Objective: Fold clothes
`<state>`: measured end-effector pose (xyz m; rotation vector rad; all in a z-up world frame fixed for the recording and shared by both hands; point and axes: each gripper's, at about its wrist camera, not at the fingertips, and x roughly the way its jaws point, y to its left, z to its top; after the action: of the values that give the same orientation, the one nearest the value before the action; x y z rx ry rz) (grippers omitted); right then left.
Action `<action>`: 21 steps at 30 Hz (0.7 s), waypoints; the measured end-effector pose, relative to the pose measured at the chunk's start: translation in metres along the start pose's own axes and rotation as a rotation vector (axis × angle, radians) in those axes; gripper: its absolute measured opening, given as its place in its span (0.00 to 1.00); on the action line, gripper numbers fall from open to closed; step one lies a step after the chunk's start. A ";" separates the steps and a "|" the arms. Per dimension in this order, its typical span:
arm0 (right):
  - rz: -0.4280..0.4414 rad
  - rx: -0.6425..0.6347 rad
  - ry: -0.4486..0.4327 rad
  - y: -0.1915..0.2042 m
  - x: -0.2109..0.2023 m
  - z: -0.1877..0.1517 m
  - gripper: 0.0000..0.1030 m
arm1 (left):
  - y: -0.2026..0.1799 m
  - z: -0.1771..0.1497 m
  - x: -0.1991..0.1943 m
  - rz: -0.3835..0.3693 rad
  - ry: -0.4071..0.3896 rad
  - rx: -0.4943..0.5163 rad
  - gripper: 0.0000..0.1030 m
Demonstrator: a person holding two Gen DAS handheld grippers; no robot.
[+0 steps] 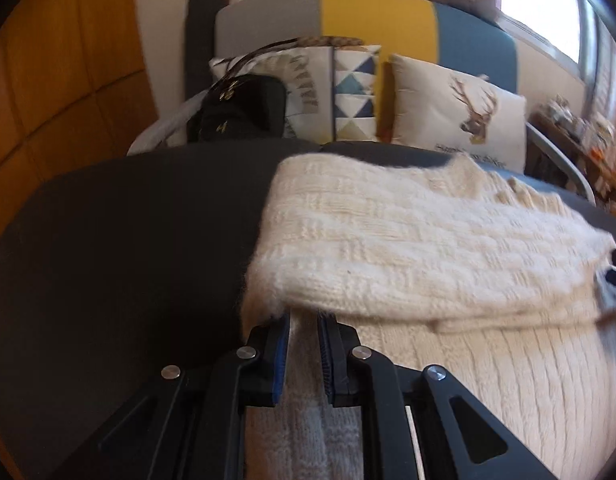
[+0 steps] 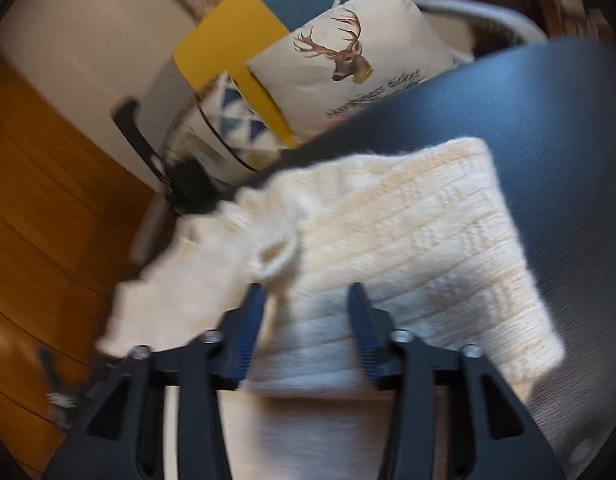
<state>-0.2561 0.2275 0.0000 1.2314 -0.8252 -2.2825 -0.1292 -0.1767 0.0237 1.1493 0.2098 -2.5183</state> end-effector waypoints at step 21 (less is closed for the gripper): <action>0.033 -0.090 0.078 0.049 0.033 -0.009 0.10 | 0.074 -0.020 0.017 -0.277 -0.012 -0.418 0.03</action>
<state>-0.2619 0.1686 0.0090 1.2486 -0.7016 -2.2056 -0.0968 -0.2443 -0.0012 0.9866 0.8992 -2.5336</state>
